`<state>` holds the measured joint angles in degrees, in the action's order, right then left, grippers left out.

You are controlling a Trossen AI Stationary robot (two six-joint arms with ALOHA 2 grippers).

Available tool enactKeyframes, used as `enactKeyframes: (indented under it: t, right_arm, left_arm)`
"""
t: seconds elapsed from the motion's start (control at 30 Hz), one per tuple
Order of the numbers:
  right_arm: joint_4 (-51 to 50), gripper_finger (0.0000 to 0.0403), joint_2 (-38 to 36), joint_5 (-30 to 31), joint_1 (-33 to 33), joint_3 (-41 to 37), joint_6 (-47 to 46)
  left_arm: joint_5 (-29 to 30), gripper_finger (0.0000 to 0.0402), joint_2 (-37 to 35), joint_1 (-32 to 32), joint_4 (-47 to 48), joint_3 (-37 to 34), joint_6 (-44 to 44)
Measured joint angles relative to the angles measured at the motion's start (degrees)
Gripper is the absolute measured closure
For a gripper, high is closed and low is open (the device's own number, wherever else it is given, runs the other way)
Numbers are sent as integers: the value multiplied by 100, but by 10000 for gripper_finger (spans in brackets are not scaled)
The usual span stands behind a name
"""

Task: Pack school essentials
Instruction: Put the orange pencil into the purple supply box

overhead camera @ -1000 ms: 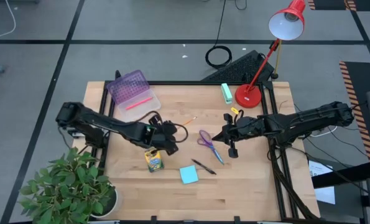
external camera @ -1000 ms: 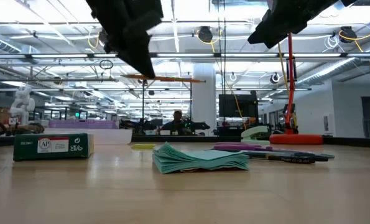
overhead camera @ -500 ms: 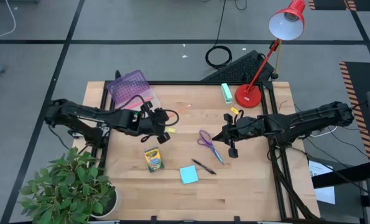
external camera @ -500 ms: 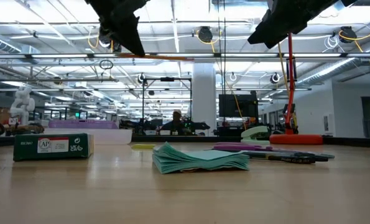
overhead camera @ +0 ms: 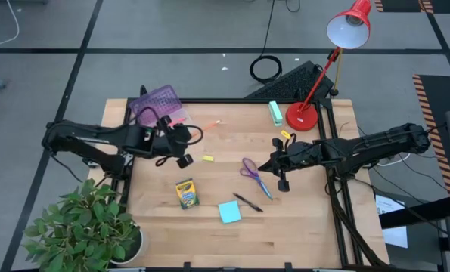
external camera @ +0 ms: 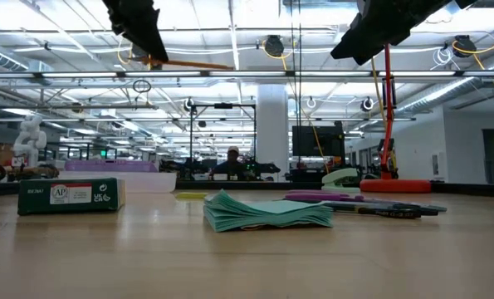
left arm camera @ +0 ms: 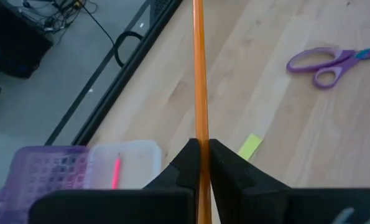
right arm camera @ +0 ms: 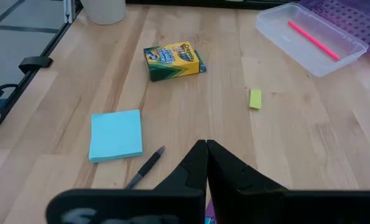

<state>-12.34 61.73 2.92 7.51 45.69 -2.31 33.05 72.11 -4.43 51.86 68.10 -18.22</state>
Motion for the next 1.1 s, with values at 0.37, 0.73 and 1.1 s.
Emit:
enactKeyframes:
  t: [0.37, 0.73, 1.1]
  right_arm:
    - [2, 403, 0, -2, 0, 2, 0]
    - [-6, 403, 0, -2, 0, 2, -2]
    - [-1, 403, 0, -2, 0, 1, -1]
  left_arm:
    - [161, 376, -509, 251, 757, -2, 3]
    - [305, 376, -806, 716, 1266, -120, -76]
    - [131, 376, -970, 1412, 1281, -1270, -139]
